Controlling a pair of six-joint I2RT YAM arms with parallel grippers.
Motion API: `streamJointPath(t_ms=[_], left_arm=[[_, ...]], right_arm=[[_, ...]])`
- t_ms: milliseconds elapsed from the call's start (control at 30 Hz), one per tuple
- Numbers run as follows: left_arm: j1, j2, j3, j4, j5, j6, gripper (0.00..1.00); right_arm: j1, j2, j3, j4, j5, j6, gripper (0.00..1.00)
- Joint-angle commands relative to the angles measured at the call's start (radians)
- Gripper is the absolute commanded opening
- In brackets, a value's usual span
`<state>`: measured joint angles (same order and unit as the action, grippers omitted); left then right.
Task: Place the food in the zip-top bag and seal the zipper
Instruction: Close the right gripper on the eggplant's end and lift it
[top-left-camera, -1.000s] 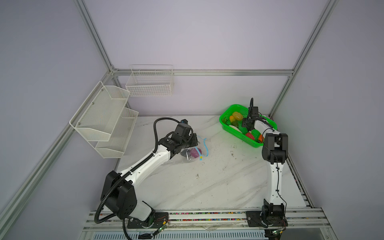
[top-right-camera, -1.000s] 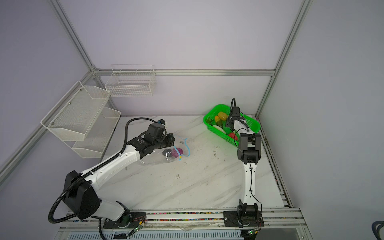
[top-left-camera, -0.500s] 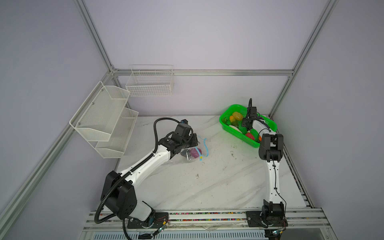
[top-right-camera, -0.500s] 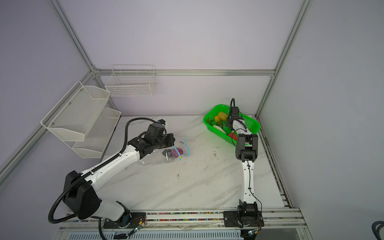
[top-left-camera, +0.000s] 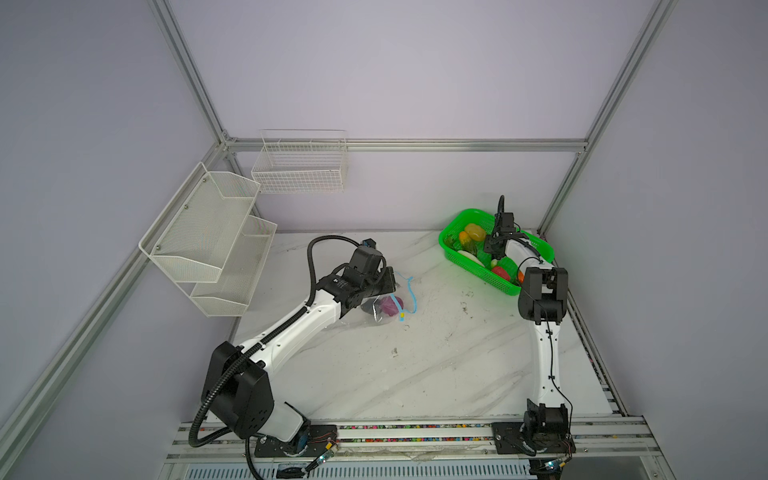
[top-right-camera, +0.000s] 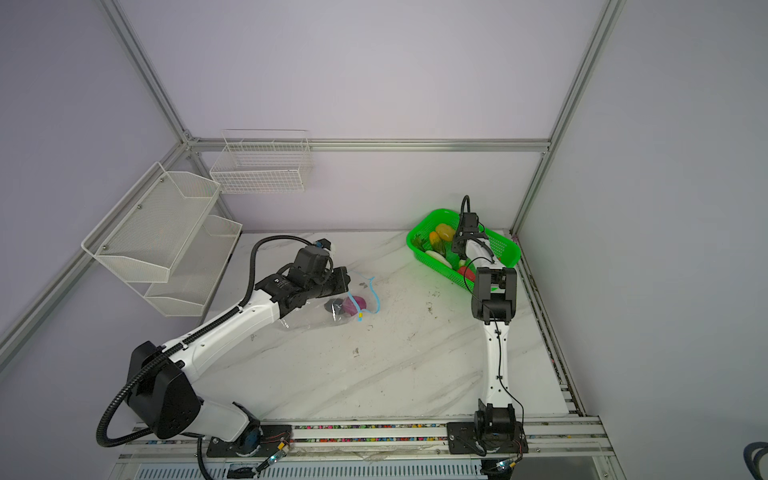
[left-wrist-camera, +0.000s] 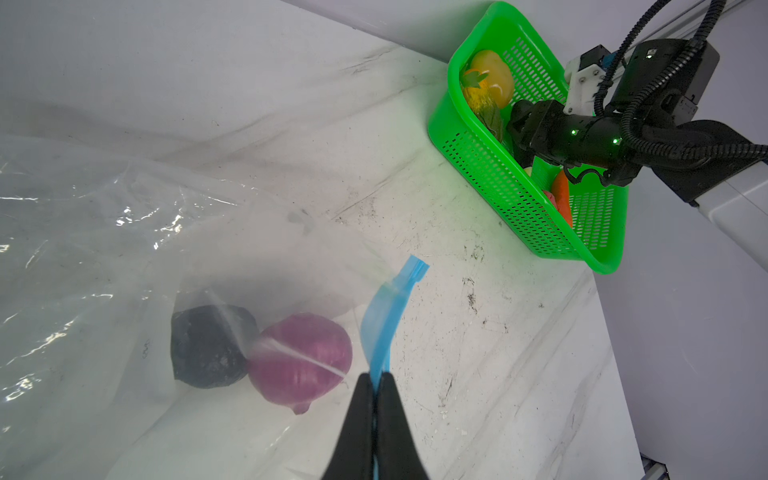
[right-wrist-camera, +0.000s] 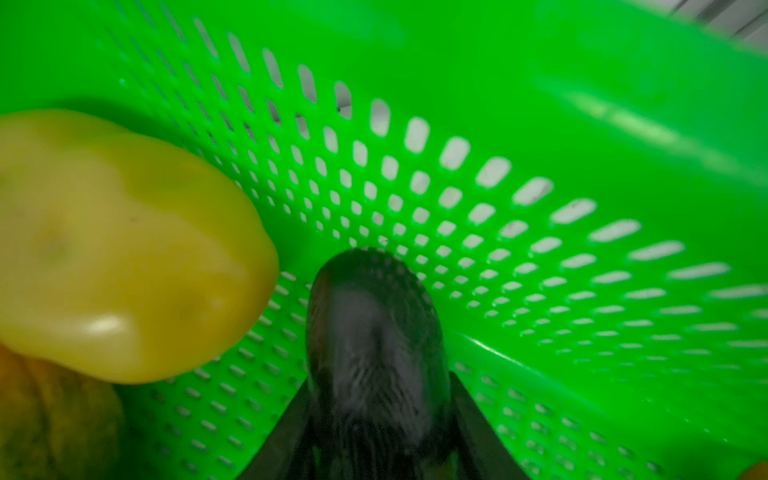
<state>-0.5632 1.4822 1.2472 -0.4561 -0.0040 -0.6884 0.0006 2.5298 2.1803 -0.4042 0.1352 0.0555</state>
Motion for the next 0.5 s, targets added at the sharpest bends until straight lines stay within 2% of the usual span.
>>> streamJointPath(t_ms=[0, 333, 400, 467], left_arm=[[0.004, -0.02, -0.011, 0.048, 0.015, 0.0, 0.0], [0.001, -0.028, -0.015, 0.048, 0.017, -0.004, 0.0], [0.0, -0.027, -0.014, 0.048, 0.019, -0.003, 0.0], [-0.001, -0.025, -0.013, 0.048, 0.021, -0.002, 0.0]], right_arm=[[-0.002, -0.099, -0.008, -0.013, 0.006, 0.01, 0.43], [-0.002, -0.235, -0.117, 0.011, -0.02, 0.032, 0.42], [-0.002, -0.275, -0.153, 0.009, -0.04, 0.039, 0.42], [0.0, -0.333, -0.217, 0.031, -0.108, 0.05, 0.42]])
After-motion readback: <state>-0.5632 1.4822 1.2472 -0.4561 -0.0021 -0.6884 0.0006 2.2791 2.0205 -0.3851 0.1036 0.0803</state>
